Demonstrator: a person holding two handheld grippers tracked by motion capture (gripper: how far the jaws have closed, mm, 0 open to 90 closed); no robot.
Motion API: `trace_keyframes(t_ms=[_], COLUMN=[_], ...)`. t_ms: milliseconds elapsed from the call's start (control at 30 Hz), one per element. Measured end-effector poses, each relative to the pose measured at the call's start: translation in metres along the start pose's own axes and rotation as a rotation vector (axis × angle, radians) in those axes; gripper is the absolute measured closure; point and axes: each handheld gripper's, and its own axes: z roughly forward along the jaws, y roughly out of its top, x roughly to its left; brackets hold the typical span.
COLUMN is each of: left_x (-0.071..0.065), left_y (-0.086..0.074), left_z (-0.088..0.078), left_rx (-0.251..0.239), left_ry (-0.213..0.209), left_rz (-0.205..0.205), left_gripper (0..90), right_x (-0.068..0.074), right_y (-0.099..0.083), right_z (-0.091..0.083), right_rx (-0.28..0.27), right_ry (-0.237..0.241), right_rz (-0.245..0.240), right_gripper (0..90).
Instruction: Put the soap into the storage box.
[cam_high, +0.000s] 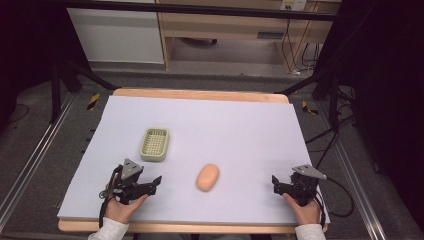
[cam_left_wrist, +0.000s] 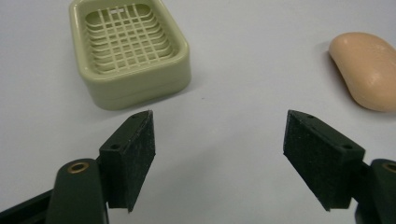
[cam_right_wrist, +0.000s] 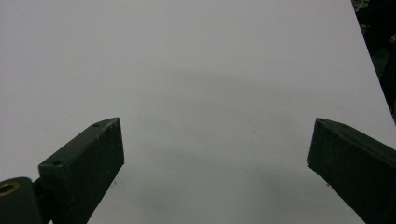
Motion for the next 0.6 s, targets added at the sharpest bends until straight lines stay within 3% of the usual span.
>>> trace_keyframes(t_ms=[367,600], left_x=[-0.014,-0.02], left_y=[0.012,0.019], left_z=[0.002,0.002], left_rx=[-0.014,-0.014], left_ry=[-0.052,-0.06], left_rz=[0.033,0.051], left_gripper=[24.4,24.5], right_x=[0.004,0.008], right_y=[0.0,0.0], right_z=[0.004,0.004], right_rx=[-0.003,-0.001], right_ry=[0.025,0.029], right_rz=[-0.001,-0.007], right_gripper=[4.1,4.3])
